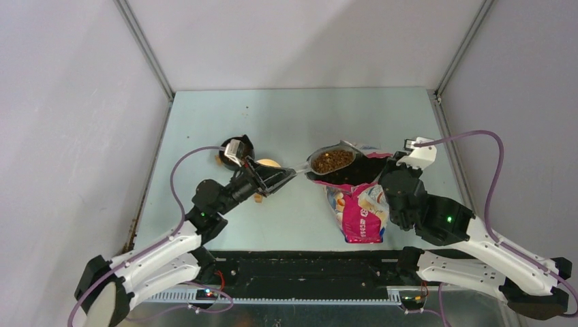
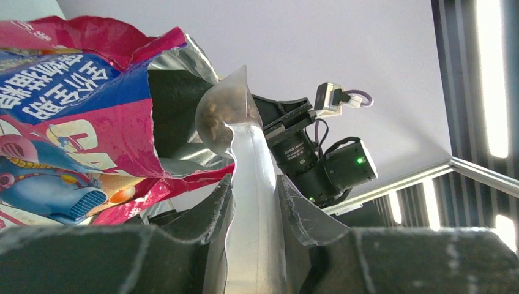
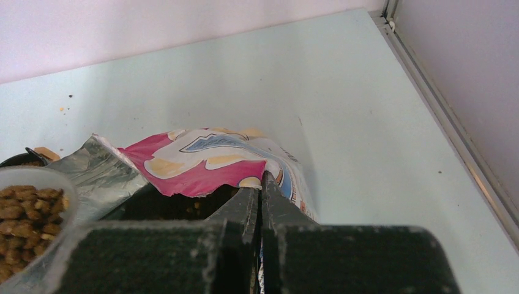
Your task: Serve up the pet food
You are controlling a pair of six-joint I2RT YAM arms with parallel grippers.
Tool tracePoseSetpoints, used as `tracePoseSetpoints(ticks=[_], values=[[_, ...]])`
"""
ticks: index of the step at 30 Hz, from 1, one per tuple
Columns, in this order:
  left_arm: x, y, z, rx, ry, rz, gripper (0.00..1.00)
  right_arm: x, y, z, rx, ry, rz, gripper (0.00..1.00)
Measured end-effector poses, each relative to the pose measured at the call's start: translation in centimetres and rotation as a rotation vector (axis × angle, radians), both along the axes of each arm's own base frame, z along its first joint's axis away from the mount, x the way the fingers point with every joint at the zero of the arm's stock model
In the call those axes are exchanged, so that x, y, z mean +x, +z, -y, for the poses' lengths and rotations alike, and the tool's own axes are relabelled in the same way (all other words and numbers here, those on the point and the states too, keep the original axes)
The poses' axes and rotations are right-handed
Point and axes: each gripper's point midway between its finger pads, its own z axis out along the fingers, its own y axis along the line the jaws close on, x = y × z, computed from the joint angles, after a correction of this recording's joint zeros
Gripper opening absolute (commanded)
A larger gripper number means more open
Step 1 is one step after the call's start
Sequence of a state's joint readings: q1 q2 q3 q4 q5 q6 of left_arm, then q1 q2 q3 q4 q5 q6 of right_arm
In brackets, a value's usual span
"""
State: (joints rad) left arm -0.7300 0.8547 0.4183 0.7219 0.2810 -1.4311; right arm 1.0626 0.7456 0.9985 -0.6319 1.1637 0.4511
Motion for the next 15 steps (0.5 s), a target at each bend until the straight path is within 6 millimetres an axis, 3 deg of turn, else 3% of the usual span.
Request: tracePoseSetpoints(ticks=[15], values=[[0.6, 1.0, -6.3, 0.018, 0.237, 0.048, 0.0, -0.1, 0.0, 0.0, -0.004, -0.001, 0.005, 0.0]])
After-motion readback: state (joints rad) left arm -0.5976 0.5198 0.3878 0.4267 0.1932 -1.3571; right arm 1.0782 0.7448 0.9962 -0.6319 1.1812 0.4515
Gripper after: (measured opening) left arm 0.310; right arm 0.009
